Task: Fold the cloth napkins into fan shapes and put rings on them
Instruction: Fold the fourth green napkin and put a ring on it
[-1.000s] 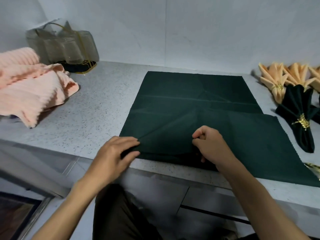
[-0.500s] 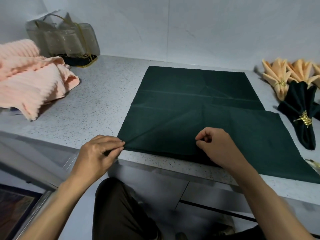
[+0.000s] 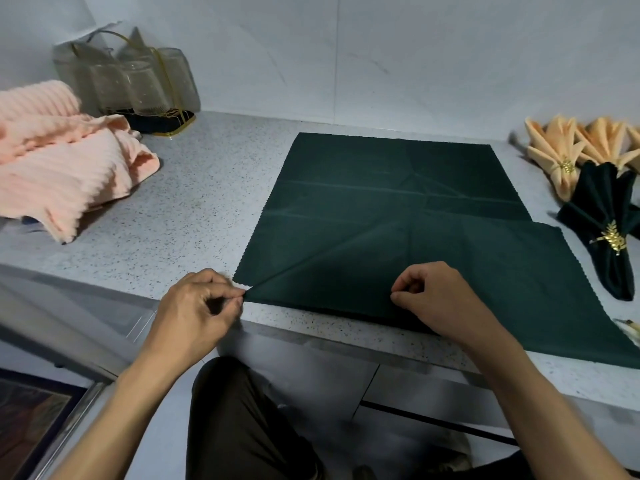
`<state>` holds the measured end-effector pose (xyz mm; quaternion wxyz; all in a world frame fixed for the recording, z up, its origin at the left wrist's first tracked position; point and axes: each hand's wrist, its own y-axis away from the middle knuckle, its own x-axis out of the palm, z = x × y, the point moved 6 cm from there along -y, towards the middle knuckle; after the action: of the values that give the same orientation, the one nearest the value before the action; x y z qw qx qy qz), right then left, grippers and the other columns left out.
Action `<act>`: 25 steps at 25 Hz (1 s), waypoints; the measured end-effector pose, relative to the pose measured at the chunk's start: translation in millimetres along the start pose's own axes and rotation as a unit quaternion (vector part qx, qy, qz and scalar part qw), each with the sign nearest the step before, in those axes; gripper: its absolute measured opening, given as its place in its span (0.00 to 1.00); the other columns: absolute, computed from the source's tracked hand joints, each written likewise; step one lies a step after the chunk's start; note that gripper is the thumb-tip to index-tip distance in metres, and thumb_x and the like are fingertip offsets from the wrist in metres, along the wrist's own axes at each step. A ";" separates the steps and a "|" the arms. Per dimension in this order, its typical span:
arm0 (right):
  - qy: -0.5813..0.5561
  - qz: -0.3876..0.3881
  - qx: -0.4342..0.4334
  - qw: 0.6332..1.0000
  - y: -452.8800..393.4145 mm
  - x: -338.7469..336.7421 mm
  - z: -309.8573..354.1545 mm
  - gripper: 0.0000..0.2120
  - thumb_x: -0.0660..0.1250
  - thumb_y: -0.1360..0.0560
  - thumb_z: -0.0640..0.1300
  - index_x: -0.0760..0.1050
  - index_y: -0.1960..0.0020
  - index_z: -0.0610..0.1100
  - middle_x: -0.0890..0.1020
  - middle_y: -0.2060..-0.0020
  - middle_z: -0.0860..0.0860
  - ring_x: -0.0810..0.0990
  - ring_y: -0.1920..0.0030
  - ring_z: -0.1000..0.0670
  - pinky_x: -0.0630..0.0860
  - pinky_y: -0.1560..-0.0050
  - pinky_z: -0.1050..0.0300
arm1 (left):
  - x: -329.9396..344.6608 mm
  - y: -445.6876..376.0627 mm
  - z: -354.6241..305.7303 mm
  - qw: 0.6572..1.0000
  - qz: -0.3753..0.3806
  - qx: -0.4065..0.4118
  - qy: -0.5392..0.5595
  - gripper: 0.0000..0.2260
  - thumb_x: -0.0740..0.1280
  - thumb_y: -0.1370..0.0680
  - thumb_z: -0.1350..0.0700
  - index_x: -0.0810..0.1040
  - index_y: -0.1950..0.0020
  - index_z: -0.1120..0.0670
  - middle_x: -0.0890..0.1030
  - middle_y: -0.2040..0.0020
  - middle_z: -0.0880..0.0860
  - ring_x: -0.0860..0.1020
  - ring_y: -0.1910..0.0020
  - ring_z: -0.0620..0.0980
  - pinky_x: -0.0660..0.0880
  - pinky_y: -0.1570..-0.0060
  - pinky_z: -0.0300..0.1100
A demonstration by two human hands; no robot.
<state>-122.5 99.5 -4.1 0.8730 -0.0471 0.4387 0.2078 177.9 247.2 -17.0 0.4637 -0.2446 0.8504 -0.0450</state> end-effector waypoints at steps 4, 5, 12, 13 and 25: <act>-0.014 -0.001 -0.001 1.000 -0.2 1.3 -0.2 0.07 0.73 0.27 0.42 0.80 0.63 0.50 0.74 0.79 0.57 0.72 0.77 0.61 0.66 0.75 0.70 | 11.5 -15.8 -58.2 0.977 0.008 0.082 -0.196 0.16 0.60 0.27 0.51 0.84 0.48 0.54 0.81 0.42 0.51 0.77 0.46 0.58 0.75 0.49 0.51; -0.012 -0.002 0.001 1.000 0.3 0.9 1.2 0.07 0.73 0.26 0.43 0.80 0.62 0.50 0.74 0.79 0.57 0.73 0.76 0.61 0.66 0.75 0.69 | 27.6 -23.9 -78.1 0.981 0.032 0.078 -0.174 0.18 0.59 0.24 0.52 0.80 0.39 0.56 0.78 0.34 0.53 0.74 0.38 0.58 0.72 0.40 0.53; 0.136 -0.126 -0.096 0.978 4.0 0.4 26.3 0.04 0.66 0.23 0.52 0.77 0.53 0.53 0.76 0.58 0.58 0.74 0.57 0.56 0.70 0.59 0.61 | 134.2 -34.5 -112.3 0.950 0.202 0.085 -0.224 0.34 0.32 0.25 0.37 0.45 0.20 0.43 0.43 0.19 0.43 0.42 0.21 0.49 0.42 0.26 0.63; 0.146 -0.140 -0.146 0.968 -1.4 9.3 40.8 0.08 0.62 0.21 0.53 0.78 0.48 0.52 0.78 0.52 0.57 0.75 0.51 0.54 0.72 0.53 0.60 | 134.8 -33.2 -111.2 0.944 0.210 0.098 -0.233 0.35 0.31 0.28 0.36 0.43 0.20 0.42 0.42 0.20 0.43 0.40 0.21 0.50 0.41 0.27 0.65; 0.225 -0.080 -0.061 0.969 -125.4 -51.9 -62.1 0.25 0.55 0.18 0.48 0.60 0.23 0.43 0.59 0.22 0.45 0.54 0.22 0.44 0.52 0.23 0.49 | 127.5 -31.5 -116.4 0.942 0.220 0.091 -0.237 0.44 0.28 0.37 0.21 0.37 0.23 0.35 0.36 0.22 0.38 0.35 0.22 0.48 0.36 0.27 0.63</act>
<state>-145.6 -47.5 -13.9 0.7612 -0.1801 0.6052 0.1479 37.8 143.7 -39.3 0.6707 -0.0117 0.7405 0.0404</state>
